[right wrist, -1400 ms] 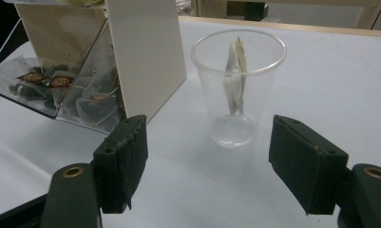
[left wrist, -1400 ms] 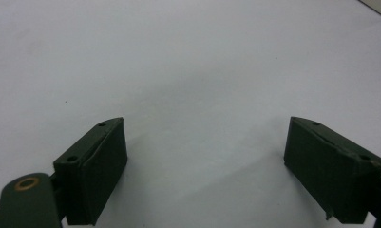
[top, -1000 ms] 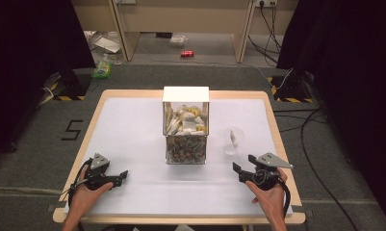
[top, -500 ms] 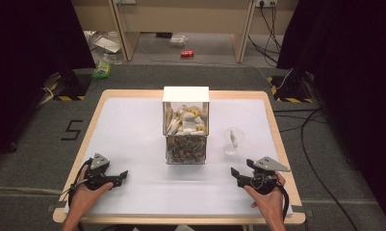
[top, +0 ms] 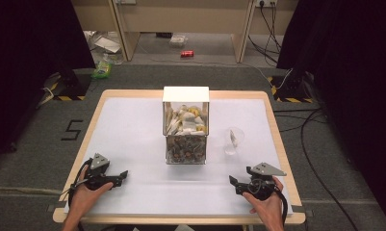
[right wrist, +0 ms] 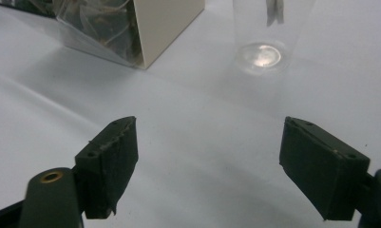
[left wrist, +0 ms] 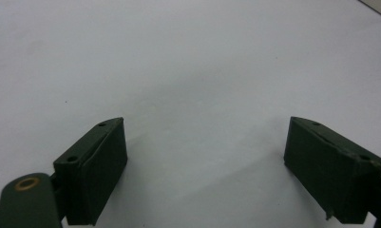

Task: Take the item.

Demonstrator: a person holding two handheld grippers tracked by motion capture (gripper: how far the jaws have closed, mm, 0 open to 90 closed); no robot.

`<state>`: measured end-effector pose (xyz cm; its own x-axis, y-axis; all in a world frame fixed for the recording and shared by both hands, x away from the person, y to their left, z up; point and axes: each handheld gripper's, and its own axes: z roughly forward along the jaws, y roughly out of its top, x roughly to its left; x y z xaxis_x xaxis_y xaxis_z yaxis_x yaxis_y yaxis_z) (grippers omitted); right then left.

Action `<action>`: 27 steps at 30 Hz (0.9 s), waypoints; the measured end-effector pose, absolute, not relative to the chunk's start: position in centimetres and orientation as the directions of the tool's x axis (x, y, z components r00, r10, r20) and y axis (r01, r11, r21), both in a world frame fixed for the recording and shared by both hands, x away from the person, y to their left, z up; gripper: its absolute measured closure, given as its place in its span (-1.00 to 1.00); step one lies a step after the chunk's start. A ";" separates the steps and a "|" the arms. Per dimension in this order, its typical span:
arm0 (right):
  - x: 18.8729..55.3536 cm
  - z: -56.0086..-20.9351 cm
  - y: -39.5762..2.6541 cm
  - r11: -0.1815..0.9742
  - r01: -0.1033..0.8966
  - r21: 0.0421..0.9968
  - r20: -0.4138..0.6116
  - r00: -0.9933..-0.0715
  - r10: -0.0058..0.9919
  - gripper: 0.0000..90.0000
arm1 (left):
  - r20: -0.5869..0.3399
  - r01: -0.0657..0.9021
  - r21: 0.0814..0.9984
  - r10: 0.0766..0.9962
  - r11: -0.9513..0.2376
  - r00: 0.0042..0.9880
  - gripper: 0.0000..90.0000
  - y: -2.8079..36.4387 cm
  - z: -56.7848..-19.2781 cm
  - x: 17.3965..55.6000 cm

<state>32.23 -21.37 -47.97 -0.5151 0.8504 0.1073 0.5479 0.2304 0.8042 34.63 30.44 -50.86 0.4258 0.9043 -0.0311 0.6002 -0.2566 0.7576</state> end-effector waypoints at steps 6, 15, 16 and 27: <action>31.6 -48.5 -21.3 0.256 0.571 0.780 0.097 -0.515 0.852 -0.60 | -0.031 0.600 0.758 0.904 -0.257 0.426 -0.70 30.4 -50.9 34.6; 30.8 -48.8 -21.6 0.268 0.577 0.772 0.084 -0.511 0.856 -0.60 | -0.030 0.600 0.757 0.904 -0.258 0.426 -0.70 30.4 -50.9 34.6; 30.7 -48.8 -21.7 0.275 0.573 0.772 0.078 -0.514 0.854 -0.60 | -0.030 0.600 0.757 0.904 -0.258 0.426 -0.70 30.4 -50.9 34.6; 29.8 -49.2 -21.7 0.285 0.581 0.762 0.072 -0.514 0.855 -0.60 | -0.029 0.600 0.756 0.904 -0.259 0.427 -0.70 30.4 -50.9 34.6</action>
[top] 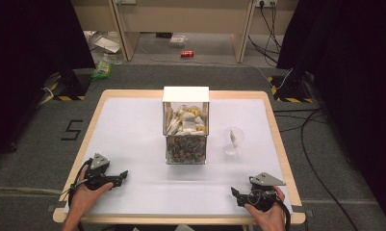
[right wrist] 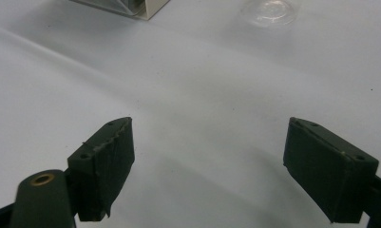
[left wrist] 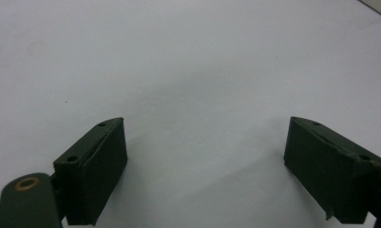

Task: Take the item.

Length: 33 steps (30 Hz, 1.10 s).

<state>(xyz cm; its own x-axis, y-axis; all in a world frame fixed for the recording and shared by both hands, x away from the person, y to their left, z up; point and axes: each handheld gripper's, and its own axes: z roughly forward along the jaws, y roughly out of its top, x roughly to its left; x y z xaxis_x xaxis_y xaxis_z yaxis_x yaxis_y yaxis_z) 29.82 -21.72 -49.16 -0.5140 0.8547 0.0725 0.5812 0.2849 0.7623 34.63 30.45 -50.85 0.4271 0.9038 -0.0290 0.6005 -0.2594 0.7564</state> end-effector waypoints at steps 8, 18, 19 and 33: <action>29.3 -49.3 -21.8 0.299 0.579 0.759 0.058 -0.518 0.853 -0.60 | -0.030 0.600 0.757 0.904 -0.258 0.426 -0.70 30.4 -50.9 34.6; 28.8 -49.4 -22.1 0.311 0.579 0.754 0.042 -0.514 0.857 -0.60 | -0.030 0.600 0.757 0.904 -0.258 0.426 -0.70 30.4 -50.9 34.6; 28.8 -49.5 -22.1 0.309 0.583 0.751 0.044 -0.513 0.857 -0.60 | -0.028 0.600 0.756 0.904 -0.260 0.427 -0.70 30.4 -50.9 34.6; 28.6 -49.6 -22.4 0.315 0.586 0.747 0.038 -0.510 0.859 -0.59 | -0.029 0.600 0.756 0.904 -0.260 0.427 -0.70 30.4 -50.8 34.6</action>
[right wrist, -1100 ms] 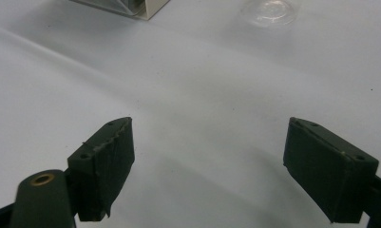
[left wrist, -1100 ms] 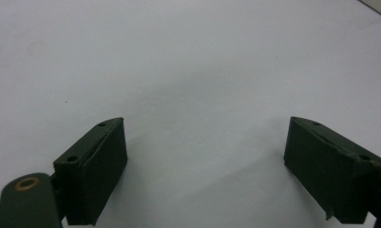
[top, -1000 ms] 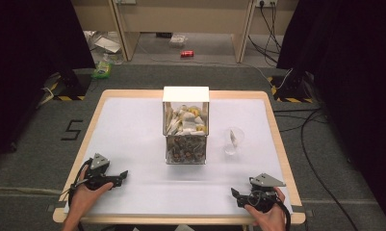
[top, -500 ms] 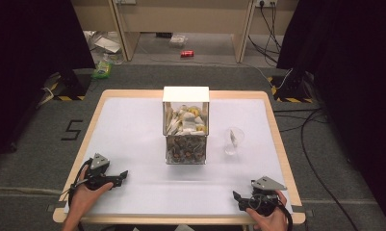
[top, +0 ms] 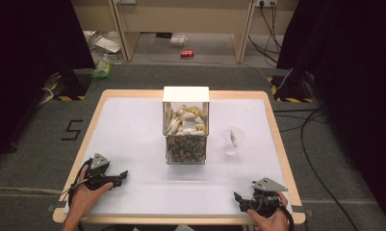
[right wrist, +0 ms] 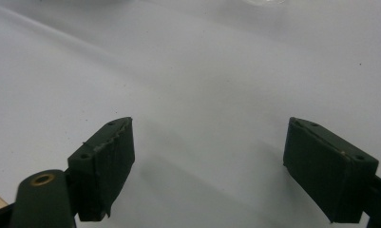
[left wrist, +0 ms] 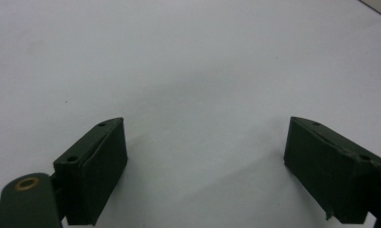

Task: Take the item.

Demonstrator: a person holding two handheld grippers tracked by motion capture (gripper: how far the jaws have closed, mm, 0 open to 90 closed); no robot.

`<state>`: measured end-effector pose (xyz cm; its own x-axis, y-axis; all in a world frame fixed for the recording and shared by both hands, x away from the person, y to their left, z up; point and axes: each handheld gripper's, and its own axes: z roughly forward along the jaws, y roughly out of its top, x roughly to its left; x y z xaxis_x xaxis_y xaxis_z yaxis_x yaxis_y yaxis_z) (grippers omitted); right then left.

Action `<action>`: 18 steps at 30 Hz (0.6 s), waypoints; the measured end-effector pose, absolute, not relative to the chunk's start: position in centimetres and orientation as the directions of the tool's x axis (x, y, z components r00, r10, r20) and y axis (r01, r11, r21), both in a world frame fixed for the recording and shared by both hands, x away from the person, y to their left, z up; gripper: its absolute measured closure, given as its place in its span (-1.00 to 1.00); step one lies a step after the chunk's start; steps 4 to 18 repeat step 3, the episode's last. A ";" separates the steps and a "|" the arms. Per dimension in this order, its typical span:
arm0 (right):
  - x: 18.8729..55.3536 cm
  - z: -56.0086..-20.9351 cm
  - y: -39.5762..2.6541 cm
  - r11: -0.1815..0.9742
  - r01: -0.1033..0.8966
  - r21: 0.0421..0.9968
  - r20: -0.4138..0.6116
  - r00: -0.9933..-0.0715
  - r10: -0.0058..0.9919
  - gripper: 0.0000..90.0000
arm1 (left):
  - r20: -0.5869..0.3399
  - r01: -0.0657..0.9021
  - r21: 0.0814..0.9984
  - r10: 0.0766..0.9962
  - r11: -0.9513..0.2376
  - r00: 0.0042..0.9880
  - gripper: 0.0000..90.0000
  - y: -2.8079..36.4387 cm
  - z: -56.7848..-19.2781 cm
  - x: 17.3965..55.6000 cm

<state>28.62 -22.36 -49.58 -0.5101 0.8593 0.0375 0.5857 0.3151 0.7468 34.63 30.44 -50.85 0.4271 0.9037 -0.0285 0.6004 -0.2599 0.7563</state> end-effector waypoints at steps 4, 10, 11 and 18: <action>28.6 -49.6 -22.3 0.315 0.586 0.747 0.037 -0.510 0.859 -0.59 | -0.029 0.600 0.757 0.904 -0.258 0.426 -0.70 30.4 -50.9 34.6; 28.6 -49.6 -22.3 0.315 0.586 0.747 0.037 -0.510 0.859 -0.59 | -0.029 0.600 0.757 0.904 -0.258 0.426 -0.70 30.4 -50.9 34.6; 28.6 -49.6 -22.3 0.315 0.586 0.747 0.037 -0.510 0.859 -0.59 | -0.029 0.600 0.757 0.904 -0.258 0.426 -0.70 30.4 -50.9 34.6; 28.6 -49.6 -22.3 0.315 0.586 0.747 0.037 -0.510 0.859 -0.59 | -0.029 0.600 0.757 0.904 -0.258 0.426 -0.70 30.4 -50.9 34.6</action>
